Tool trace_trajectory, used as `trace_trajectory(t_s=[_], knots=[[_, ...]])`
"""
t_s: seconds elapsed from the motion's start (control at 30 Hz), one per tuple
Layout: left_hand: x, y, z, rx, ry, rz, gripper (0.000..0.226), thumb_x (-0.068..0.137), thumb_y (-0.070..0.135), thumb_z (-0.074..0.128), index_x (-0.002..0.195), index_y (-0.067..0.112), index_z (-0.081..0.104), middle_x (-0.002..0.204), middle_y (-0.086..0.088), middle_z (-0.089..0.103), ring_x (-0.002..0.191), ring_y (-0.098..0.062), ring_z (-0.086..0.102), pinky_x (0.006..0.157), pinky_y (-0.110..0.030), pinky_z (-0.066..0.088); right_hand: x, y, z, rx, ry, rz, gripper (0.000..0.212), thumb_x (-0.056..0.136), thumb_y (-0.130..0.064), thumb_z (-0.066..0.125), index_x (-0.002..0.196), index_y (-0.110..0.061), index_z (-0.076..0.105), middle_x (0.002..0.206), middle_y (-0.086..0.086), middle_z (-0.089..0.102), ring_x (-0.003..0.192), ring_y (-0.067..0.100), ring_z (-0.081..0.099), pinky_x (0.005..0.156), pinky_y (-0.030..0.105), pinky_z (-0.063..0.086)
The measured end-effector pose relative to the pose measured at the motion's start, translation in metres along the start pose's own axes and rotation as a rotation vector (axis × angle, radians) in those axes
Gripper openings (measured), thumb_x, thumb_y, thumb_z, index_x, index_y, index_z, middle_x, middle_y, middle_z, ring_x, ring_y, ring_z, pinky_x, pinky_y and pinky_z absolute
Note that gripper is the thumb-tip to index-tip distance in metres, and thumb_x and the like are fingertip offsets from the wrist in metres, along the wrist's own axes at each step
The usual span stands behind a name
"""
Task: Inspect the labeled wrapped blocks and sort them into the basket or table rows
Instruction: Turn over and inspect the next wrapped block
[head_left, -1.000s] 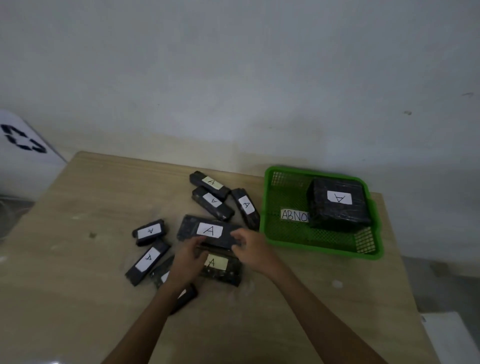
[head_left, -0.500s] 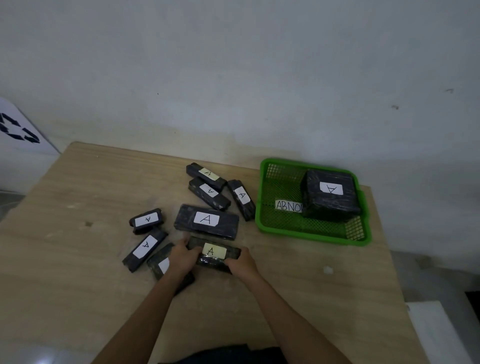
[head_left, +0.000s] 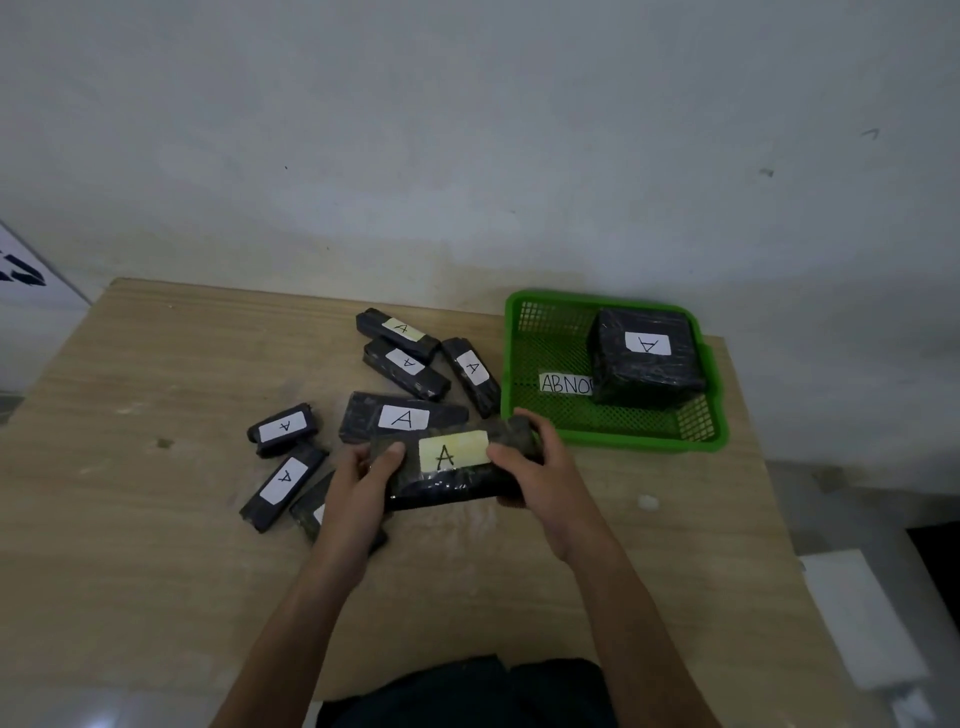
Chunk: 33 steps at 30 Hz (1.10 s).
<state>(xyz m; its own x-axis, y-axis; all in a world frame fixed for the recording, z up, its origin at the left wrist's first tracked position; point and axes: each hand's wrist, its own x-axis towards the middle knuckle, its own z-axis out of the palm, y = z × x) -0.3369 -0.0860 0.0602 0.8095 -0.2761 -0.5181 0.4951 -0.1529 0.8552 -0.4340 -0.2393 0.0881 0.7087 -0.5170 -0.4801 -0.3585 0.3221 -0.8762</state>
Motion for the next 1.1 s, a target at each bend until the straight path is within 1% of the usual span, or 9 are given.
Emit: trace_trajectory(t_s=[0.13,0.23,0.33,0.47,0.67,0.77,0.87,0.93,1.1], knots=[[-0.024,0.012,0.006,0.015,-0.005,0.071,0.045,0.083,0.03,0.067,0.12,0.015,0.046,0.108,-0.003,0.062,0.095,-0.017,0.062,0.073,-0.03,0.049,-0.013,-0.018,-0.002,0.006,-0.022,-0.009,0.043,0.082,-0.015,0.073,0.118,-0.023,0.05,0.109,0.006,0.062,0.082,0.02,0.069,0.056,0.032,0.056],[-0.033,0.023,0.007,-0.029,-0.041,0.074,0.049,0.078,0.023,0.072,0.118,0.014,0.046,0.106,-0.004,0.062,0.089,-0.017,0.066,0.063,-0.027,0.055,-0.021,-0.02,0.0,-0.018,-0.004,-0.024,0.045,0.078,-0.02,0.077,0.114,-0.021,0.049,0.106,0.006,0.065,0.081,0.018,0.071,0.052,0.029,0.054],[-0.039,0.03,0.007,-0.024,-0.083,0.076,0.054,0.076,0.019,0.075,0.12,0.012,0.045,0.106,-0.006,0.064,0.08,-0.018,0.07,0.06,-0.033,0.058,-0.027,-0.019,0.001,-0.072,0.038,-0.064,0.049,0.074,-0.026,0.08,0.111,-0.022,0.048,0.101,0.002,0.065,0.08,0.016,0.07,0.05,0.027,0.052],[-0.045,0.033,0.012,0.002,-0.057,0.133,0.051,0.076,0.017,0.075,0.117,0.013,0.047,0.103,-0.005,0.064,0.07,-0.01,0.07,0.051,-0.027,0.054,-0.031,-0.022,0.001,-0.082,0.081,-0.098,0.048,0.073,-0.025,0.081,0.108,-0.021,0.05,0.094,0.001,0.065,0.072,0.013,0.067,0.047,0.025,0.049],[-0.053,0.036,0.018,0.013,-0.044,0.195,0.045,0.076,0.018,0.075,0.113,0.018,0.049,0.1,-0.002,0.064,0.078,-0.016,0.068,0.048,-0.026,0.052,-0.035,-0.024,-0.001,-0.082,0.121,-0.124,0.045,0.072,-0.024,0.081,0.105,-0.022,0.051,0.088,-0.001,0.064,0.065,0.01,0.064,0.044,0.024,0.046],[-0.055,0.037,0.022,0.077,0.008,0.248,0.043,0.073,0.025,0.078,0.108,0.022,0.053,0.096,0.001,0.067,0.083,-0.017,0.068,0.058,-0.031,0.054,-0.036,-0.022,0.003,-0.145,0.212,-0.164,0.046,0.069,-0.034,0.081,0.104,-0.024,0.052,0.085,-0.004,0.063,0.067,0.009,0.065,0.048,0.025,0.05],[-0.059,0.038,0.025,0.103,0.048,0.3,0.038,0.072,0.03,0.078,0.102,0.025,0.056,0.092,0.007,0.067,0.08,-0.006,0.066,0.064,-0.024,0.051,-0.036,-0.022,0.005,-0.22,0.293,-0.217,0.056,0.061,-0.049,0.083,0.104,-0.027,0.053,0.086,-0.009,0.064,0.075,0.007,0.066,0.062,0.032,0.058],[-0.062,0.039,0.027,0.107,0.054,0.315,0.035,0.072,0.032,0.078,0.1,0.026,0.056,0.09,0.008,0.067,0.078,-0.005,0.066,0.064,-0.024,0.051,-0.038,-0.023,0.005,-0.239,0.316,-0.253,0.059,0.059,-0.05,0.083,0.104,-0.026,0.054,0.085,-0.01,0.064,0.073,0.002,0.065,0.063,0.032,0.059],[-0.064,0.041,0.026,0.11,0.062,0.333,0.032,0.073,0.035,0.076,0.096,0.028,0.055,0.089,0.007,0.067,0.079,-0.01,0.067,0.064,-0.034,0.054,-0.044,-0.028,0.005,-0.239,0.316,-0.278,0.058,0.061,-0.049,0.083,0.105,-0.025,0.054,0.084,-0.011,0.064,0.069,-0.003,0.063,0.06,0.028,0.057]])
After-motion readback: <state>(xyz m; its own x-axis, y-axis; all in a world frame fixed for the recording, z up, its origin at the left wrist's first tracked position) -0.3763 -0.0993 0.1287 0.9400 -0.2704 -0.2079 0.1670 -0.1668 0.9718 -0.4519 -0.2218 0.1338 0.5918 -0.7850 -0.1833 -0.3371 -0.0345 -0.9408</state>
